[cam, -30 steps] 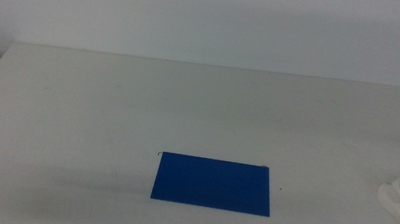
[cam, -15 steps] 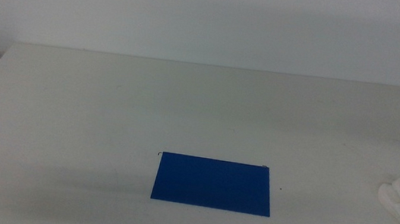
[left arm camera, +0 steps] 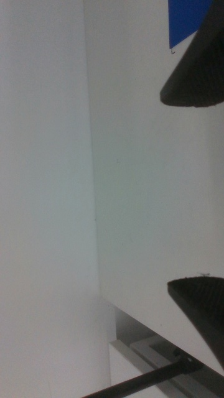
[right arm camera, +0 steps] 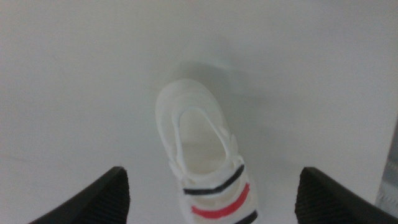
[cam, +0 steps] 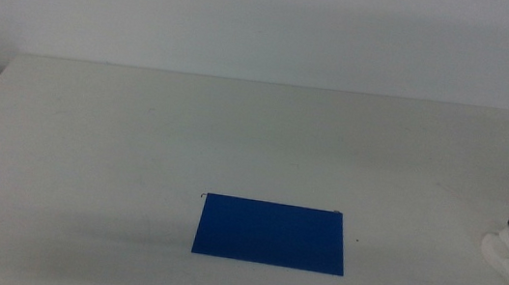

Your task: Use one arm to grab the shoe from the table and place it on the mat.

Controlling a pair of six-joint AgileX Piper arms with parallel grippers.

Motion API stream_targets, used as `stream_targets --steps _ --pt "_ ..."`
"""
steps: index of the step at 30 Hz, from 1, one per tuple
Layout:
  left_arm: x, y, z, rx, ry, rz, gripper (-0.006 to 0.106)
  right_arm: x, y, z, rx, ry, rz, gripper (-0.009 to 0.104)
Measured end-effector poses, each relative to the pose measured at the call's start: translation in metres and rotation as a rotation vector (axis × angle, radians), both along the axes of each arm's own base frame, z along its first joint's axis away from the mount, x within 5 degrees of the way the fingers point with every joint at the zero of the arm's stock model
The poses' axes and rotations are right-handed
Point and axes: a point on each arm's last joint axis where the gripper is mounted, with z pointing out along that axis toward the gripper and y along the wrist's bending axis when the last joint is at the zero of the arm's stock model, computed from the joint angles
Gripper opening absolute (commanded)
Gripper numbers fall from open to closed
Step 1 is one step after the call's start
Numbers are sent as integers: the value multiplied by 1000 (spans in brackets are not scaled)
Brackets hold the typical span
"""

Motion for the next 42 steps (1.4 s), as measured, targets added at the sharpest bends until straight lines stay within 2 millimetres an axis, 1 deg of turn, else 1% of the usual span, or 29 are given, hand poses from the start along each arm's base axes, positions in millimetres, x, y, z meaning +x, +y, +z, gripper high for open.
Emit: stream_targets --steps 4,7,12,17,20,21,23,26,28,31,35,38,42 --pt "0 0 0 0 0 0 94 10 -1 -22 -40 66 130 92" --pt "0 0 0 0 0 0 94 15 -1 -37 -52 104 191 92" --pt "0 0 0 0 0 0 94 21 -2 -56 -55 147 221 91" --pt "0 0 0 0 0 0 94 26 -2 -70 -54 171 227 83" --pt "0 0 0 0 0 0 94 28 -2 -78 -50 192 228 72" --pt "0 0 0 0 0 0 94 28 -2 -80 -49 198 228 66" --pt "0 0 0 0 0 0 94 28 -2 -83 -47 205 229 50" --pt "0 0 0 0 0 0 94 28 -3 -83 -47 213 230 21" --pt "0 0 0 0 0 0 94 27 -2 -80 -46 224 230 -3" --pt "0 0 0 0 0 0 94 28 2 -70 -51 218 233 -4" --pt "0 0 0 0 0 0 94 33 17 -40 -56 171 238 -4" --pt "0 0 0 0 0 0 94 40 38 -17 -59 150 261 -4" --pt "0 0 0 0 0 0 94 47 78 11 -63 96 326 -4"
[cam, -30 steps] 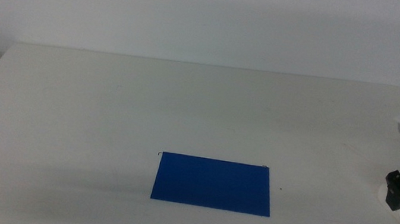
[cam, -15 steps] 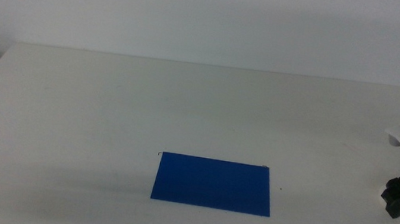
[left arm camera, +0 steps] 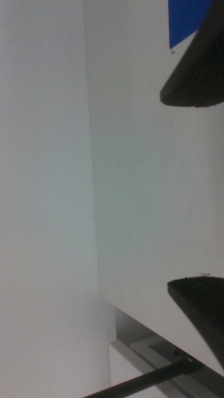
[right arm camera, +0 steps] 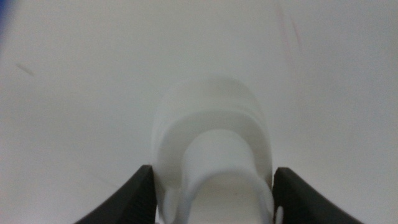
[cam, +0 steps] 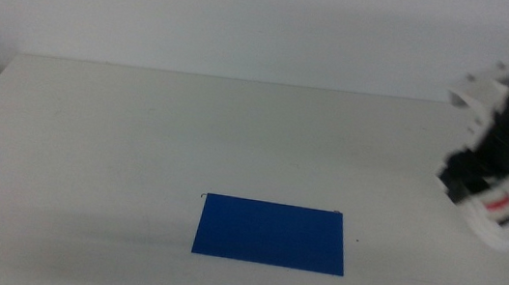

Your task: Use one arm to grab the shoe from the table and place it on the mat.

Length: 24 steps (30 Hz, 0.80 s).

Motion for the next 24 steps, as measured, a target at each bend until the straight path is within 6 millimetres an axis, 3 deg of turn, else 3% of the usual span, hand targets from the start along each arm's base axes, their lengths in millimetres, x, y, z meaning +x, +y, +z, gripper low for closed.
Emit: stream_targets --steps 4,8,16,19,24 --pt "0 0 0 0 0 0 94 8 46 24 24 -70 82 -4" --pt "0 0 0 0 0 0 94 15 92 28 27 -61 175 -4" --pt "0 0 0 0 0 0 94 29 184 9 16 -46 401 -4" --pt "0 0 0 0 0 0 94 31 209 -1 25 -49 460 -4" --pt "0 0 0 0 0 0 94 31 234 -15 30 -44 507 -4"
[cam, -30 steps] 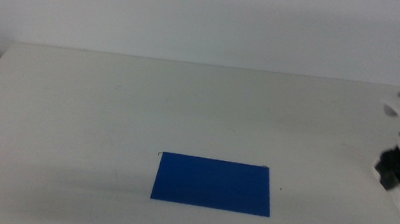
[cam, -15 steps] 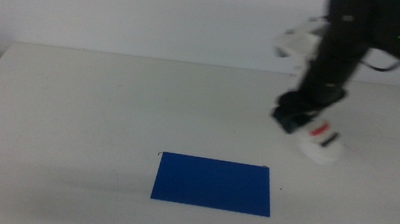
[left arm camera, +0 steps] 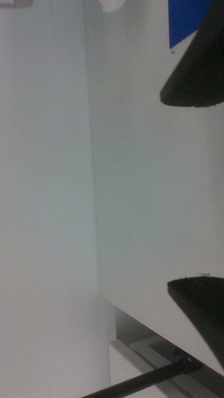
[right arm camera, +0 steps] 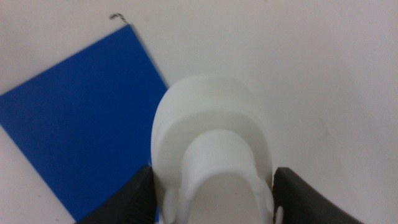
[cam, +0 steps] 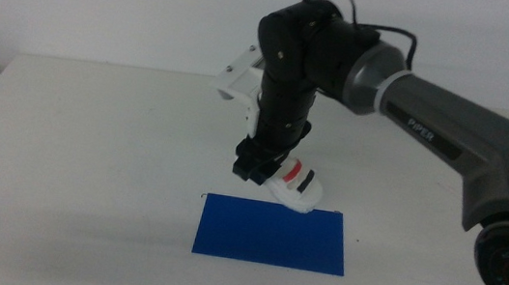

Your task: Use one arm to grab the shoe from the table and place it on the mat.

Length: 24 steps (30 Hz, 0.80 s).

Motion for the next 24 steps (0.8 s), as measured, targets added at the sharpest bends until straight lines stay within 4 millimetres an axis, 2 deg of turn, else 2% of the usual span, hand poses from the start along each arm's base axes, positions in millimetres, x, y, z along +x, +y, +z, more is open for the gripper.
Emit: stream_targets --steps 3,6,16,24 --pt "0 0 0 0 0 0 94 -1 4 -4 14 20 -23 -4" --pt "0 0 0 0 0 0 94 -1 4 -4 46 35 -141 -4" --pt "0 0 0 0 0 0 94 -2 5 -4 237 140 -840 -4" --pt "0 0 0 0 0 0 94 -2 6 -4 349 208 -1266 -4"
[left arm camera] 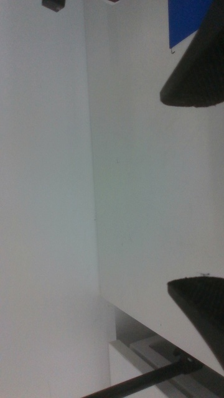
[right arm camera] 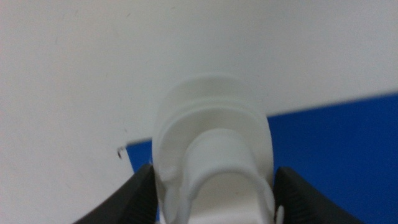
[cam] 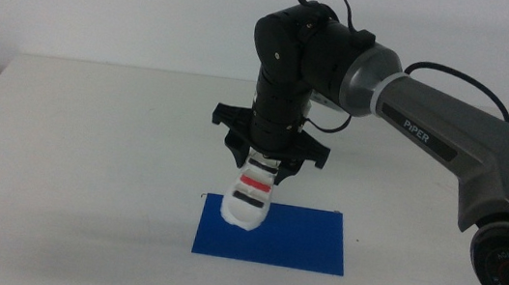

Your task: Use one arm to grab the shoe from the table and place it on the mat.

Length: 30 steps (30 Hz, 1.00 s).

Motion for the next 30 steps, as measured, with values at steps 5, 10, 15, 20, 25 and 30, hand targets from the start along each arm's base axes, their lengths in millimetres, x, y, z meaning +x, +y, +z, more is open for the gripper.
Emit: stream_targets --steps 5,10,15,20,25,30 --pt "0 0 0 0 0 0 94 0 0 0 54 33 -239 -4" --pt "0 0 0 0 0 0 94 3 -4 0 42 11 -323 -4" --pt "0 0 0 0 0 0 94 6 -7 1 74 0 -558 -4" --pt "0 0 0 0 0 0 94 6 -7 1 171 43 -903 -4" --pt "0 0 0 0 0 0 94 6 -8 1 220 64 -1068 -4" --pt "0 0 0 0 0 0 94 9 -8 -5 214 70 -1090 -4"
